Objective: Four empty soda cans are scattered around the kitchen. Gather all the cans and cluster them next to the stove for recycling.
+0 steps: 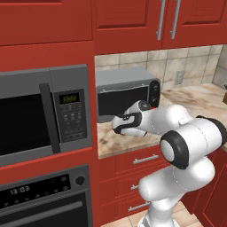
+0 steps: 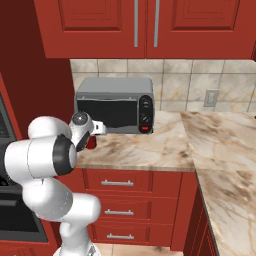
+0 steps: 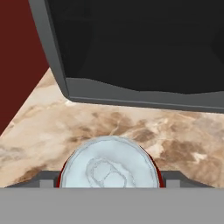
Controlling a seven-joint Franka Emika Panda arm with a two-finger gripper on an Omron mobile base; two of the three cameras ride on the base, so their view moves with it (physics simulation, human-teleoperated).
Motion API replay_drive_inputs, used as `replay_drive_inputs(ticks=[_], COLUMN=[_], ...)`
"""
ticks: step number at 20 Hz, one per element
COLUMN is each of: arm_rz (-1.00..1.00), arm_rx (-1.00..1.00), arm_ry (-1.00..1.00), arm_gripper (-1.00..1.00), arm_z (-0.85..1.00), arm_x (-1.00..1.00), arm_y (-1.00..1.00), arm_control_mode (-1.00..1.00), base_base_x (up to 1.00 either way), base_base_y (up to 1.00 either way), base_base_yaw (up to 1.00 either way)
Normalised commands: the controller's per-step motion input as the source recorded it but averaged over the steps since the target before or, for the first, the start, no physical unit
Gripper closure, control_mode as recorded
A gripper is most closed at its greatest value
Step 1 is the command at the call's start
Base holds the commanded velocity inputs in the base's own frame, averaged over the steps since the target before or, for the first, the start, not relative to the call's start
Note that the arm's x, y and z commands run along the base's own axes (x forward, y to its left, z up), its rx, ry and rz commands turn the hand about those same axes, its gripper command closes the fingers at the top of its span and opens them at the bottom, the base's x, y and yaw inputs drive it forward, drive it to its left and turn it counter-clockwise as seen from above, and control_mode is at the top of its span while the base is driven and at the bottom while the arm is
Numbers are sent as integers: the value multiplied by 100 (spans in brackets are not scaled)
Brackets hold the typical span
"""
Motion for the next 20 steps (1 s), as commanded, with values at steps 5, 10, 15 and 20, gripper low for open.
replay_drive_inputs(ticks=[5, 10, 15, 20], arm_rz=[0, 0, 0, 0], arm_rx=[0, 0, 0, 0], arm_ry=[-2, -3, -3, -1], arm_gripper=[100, 100, 100, 100], arm_z=[19, 32, 27, 15], arm_x=[-21, -35, -42, -27], arm_y=[-28, -6, -6, -28], arm_control_mode=[-100, -100, -100, -100], base_base_x=[0, 0, 0, 0], base_base_y=[0, 0, 0, 0], base_base_yaw=[0, 0, 0, 0])
